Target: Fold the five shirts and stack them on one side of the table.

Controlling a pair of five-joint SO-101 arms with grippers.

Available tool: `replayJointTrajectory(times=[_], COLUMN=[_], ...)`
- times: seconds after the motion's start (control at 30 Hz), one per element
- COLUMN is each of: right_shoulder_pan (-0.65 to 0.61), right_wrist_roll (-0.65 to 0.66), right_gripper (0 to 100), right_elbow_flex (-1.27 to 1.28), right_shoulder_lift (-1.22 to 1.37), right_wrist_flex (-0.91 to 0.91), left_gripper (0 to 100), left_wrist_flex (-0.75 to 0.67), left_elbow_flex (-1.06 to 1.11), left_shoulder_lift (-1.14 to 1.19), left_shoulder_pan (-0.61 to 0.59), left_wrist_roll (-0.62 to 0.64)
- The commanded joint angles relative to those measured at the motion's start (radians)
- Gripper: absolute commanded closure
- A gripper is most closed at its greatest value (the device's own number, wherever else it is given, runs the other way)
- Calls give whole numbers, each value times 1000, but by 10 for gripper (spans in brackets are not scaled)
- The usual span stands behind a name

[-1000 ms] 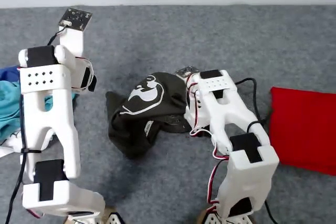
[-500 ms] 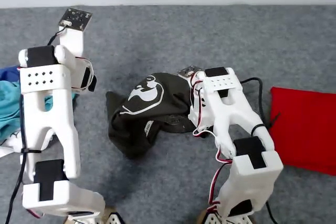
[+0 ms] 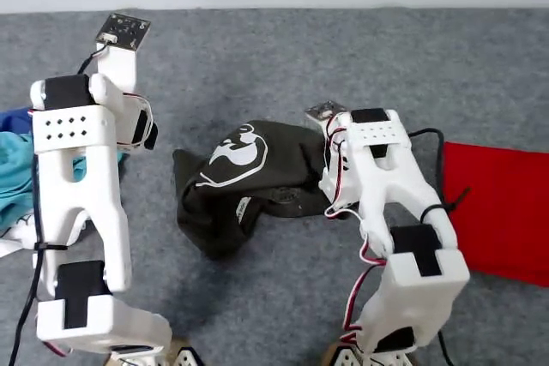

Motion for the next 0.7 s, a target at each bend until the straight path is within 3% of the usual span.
replayJointTrajectory(times=[0.0,0.17,0.67], right_shoulder_pan=[-7,1,90], right_wrist_roll=[29,63,63], right_gripper=[772,772,772], right_elbow_flex=[-78,-104,-106], right_shoulder_lift=[-124,-174,51], right_wrist_flex=[85,130,-27], left_gripper=[863,863,863], left_wrist_flex=[-12,-18,-18], left_elbow_flex=[-5,-5,-5], left_shoulder_lift=[-15,-15,-9], left_shoulder_pan=[-5,0,-3], left_wrist_roll=[5,8,8])
